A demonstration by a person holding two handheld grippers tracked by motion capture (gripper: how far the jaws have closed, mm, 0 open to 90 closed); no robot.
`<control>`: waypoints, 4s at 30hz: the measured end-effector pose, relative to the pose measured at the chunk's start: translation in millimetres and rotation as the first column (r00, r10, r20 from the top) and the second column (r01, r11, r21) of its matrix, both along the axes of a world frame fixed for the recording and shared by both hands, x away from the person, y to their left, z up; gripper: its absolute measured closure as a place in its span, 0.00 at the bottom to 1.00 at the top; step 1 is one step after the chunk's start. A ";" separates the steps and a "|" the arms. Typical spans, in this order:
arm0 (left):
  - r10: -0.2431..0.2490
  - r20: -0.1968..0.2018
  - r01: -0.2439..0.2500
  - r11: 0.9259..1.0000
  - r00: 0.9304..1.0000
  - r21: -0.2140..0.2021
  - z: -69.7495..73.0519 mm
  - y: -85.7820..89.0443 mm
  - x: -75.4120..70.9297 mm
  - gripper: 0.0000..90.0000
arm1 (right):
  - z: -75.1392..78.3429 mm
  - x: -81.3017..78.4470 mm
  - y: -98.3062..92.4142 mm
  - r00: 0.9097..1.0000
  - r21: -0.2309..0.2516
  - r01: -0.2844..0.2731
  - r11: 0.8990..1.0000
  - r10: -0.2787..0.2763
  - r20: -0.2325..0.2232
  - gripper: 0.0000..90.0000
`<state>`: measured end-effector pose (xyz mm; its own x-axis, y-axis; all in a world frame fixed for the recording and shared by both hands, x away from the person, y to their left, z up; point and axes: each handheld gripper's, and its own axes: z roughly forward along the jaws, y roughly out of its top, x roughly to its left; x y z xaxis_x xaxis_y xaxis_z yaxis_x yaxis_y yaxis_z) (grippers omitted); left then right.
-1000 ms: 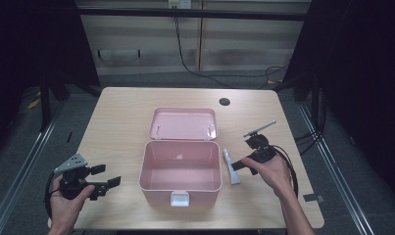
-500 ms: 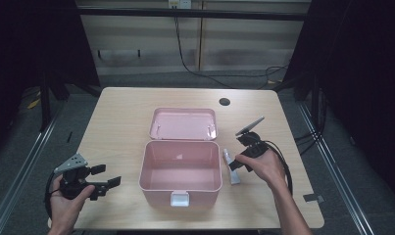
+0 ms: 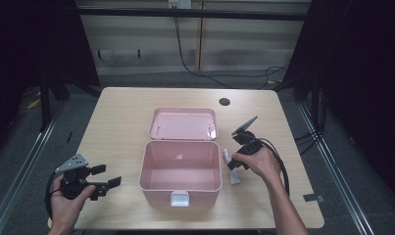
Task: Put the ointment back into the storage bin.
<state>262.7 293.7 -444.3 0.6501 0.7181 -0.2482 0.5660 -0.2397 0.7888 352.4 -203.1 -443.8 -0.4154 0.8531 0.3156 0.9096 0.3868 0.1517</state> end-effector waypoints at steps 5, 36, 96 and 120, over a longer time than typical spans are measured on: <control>0.000 0.001 0.000 1.000 1.000 0.000 0.1 0.2 -0.1 0.19 | -6.8 3.2 4.4 1.000 -0.025 -0.005 1.000 0.005 -0.004 0.69; -0.004 0.001 0.004 1.000 1.000 -0.006 0.6 0.4 -0.2 0.19 | -24.2 5.8 31.1 0.999 -0.225 -0.022 0.974 0.027 0.020 0.76; -0.003 -0.001 0.003 1.000 1.000 -0.004 0.7 1.1 -0.1 0.19 | 42.9 -18.7 16.0 0.971 -0.198 -0.235 0.952 0.221 -0.090 0.79; -0.001 -0.002 0.001 1.000 1.000 -0.003 0.4 0.4 -0.2 0.19 | 71.0 -26.9 5.3 0.959 -0.169 -0.281 0.945 0.271 -0.080 0.79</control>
